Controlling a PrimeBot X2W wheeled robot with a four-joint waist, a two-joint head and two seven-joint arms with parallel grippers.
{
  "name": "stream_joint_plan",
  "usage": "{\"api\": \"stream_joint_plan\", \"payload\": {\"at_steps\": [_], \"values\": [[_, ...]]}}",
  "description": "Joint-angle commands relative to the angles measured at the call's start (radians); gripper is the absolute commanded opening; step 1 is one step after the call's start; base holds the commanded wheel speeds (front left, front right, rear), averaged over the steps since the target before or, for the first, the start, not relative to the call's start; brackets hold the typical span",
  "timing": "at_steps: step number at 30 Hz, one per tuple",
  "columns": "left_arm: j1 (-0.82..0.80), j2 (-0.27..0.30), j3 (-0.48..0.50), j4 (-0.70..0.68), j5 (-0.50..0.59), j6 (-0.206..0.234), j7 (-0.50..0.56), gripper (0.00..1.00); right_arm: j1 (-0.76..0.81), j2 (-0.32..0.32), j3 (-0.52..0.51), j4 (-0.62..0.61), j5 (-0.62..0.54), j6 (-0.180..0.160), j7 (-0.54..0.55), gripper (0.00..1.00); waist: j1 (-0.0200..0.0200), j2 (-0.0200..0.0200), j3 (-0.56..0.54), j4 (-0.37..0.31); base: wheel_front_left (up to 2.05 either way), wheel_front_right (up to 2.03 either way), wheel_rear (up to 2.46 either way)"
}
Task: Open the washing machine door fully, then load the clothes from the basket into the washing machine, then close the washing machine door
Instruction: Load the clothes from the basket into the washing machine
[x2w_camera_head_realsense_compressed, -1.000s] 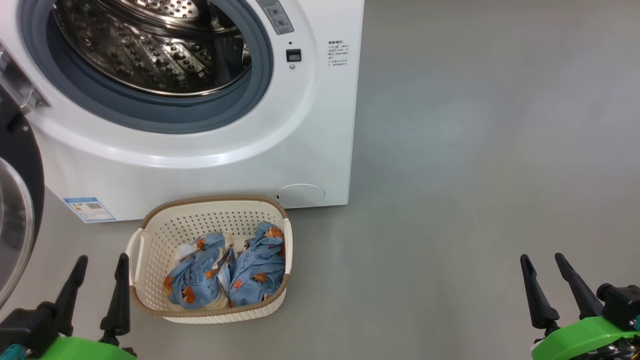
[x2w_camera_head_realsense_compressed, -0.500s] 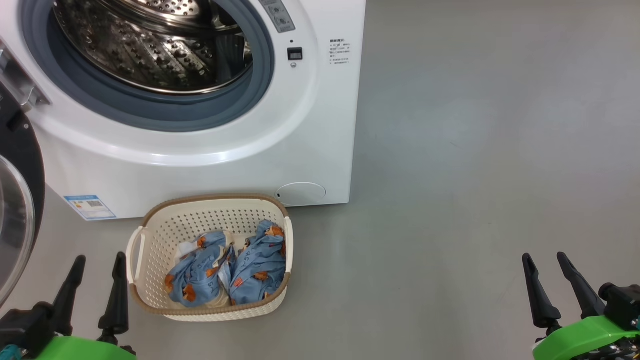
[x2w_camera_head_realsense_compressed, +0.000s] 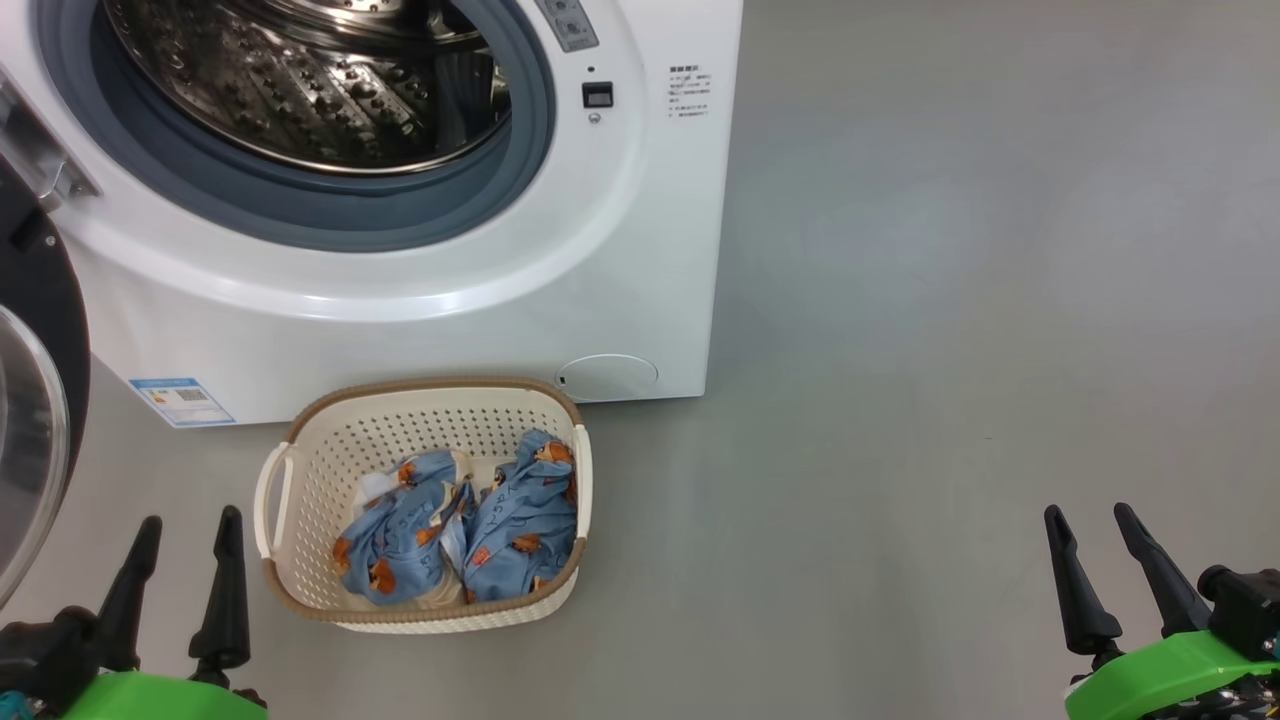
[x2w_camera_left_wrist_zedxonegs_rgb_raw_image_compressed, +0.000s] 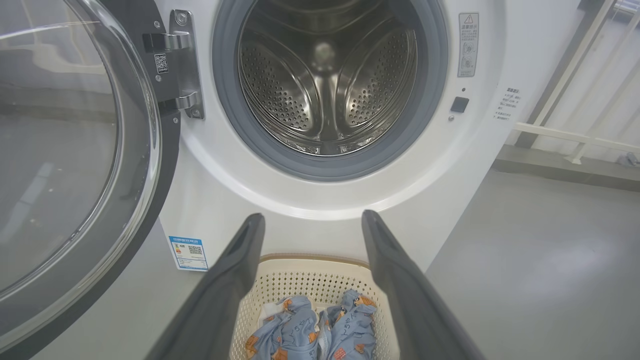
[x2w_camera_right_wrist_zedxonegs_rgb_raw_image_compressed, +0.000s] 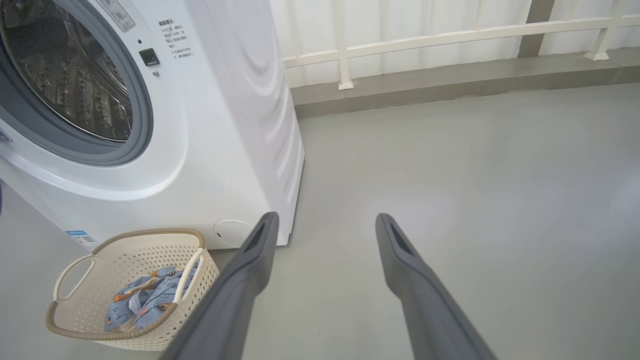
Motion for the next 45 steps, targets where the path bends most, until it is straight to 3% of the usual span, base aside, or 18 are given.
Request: {"api": "stream_joint_plan", "payload": {"at_steps": [1,21,45], "values": [[-0.036,0.03,0.035,-0.015,-0.005,-0.002,-0.005,1.0,-0.01,-0.011,0.02,-0.027,0.001,0.001,-0.013,1.0,0.0,0.0,0.004,0.002,0.56,-1.14,0.58],[-0.073,0.034,0.035,-0.01,0.007,-0.002,-0.005,1.0,-0.035,-0.001,0.024,-0.032,-0.004,0.001,-0.013,1.0,0.0,0.0,0.042,0.009,0.79,-1.26,0.47],[-0.076,0.011,-0.005,0.05,0.015,-0.002,-0.005,1.0,-0.047,0.003,0.028,-0.037,-0.008,0.001,-0.013,1.0,0.0,0.0,0.066,0.012,0.07,-0.07,0.0]]}}
